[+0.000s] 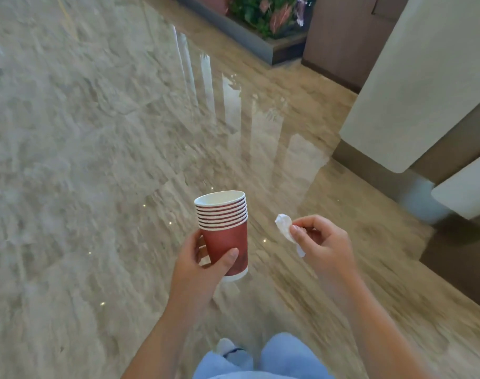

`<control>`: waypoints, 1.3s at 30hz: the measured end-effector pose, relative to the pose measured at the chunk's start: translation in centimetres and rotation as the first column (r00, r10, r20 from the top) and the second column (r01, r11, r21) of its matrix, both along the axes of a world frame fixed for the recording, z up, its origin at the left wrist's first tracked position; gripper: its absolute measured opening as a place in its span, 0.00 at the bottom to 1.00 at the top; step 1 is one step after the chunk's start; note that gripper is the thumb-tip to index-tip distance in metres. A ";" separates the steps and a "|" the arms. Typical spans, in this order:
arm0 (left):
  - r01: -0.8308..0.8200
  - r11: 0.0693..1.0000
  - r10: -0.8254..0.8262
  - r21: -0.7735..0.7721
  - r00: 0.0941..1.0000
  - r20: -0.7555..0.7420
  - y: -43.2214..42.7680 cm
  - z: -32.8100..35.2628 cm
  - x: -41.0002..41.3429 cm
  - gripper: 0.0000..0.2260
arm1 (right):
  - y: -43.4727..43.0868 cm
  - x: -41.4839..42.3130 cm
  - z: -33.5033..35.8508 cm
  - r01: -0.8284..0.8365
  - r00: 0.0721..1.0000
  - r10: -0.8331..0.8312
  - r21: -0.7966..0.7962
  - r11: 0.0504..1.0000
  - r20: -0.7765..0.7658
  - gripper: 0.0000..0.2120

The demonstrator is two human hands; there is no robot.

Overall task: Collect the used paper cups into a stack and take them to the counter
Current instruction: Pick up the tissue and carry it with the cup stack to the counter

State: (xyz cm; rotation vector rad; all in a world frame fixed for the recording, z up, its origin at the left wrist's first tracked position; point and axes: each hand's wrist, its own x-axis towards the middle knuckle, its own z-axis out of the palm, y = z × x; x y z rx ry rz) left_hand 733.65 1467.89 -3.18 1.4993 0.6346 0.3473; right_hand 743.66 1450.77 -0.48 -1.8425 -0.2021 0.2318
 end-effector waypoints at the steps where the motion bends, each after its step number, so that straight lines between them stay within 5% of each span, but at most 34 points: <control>1: 0.011 1.000 -0.011 0.000 1.000 -0.012 1.1 0.0 2.4 0.20 | 0.7 2.2 -0.1 0.022 1.000 -0.022 0.003 1.000 0.000 0.08; 12: 0.189 0.982 -0.189 0.002 0.981 0.031 7.7 0.0 35.5 0.20 | 5.8 32.3 -1.5 0.183 0.983 -0.183 0.024 0.983 -0.007 0.05; 25: 0.192 0.981 -0.192 0.006 0.981 -0.005 17.0 -1.0 69.5 0.20 | 13.9 66.0 -1.6 0.254 0.967 -0.253 0.032 0.967 -0.028 0.06; 39: 0.414 0.908 -0.418 0.066 0.906 0.065 26.1 1.0 111.2 0.22 | 21.7 103.1 1.1 0.426 0.900 -0.426 0.028 0.904 0.088 0.07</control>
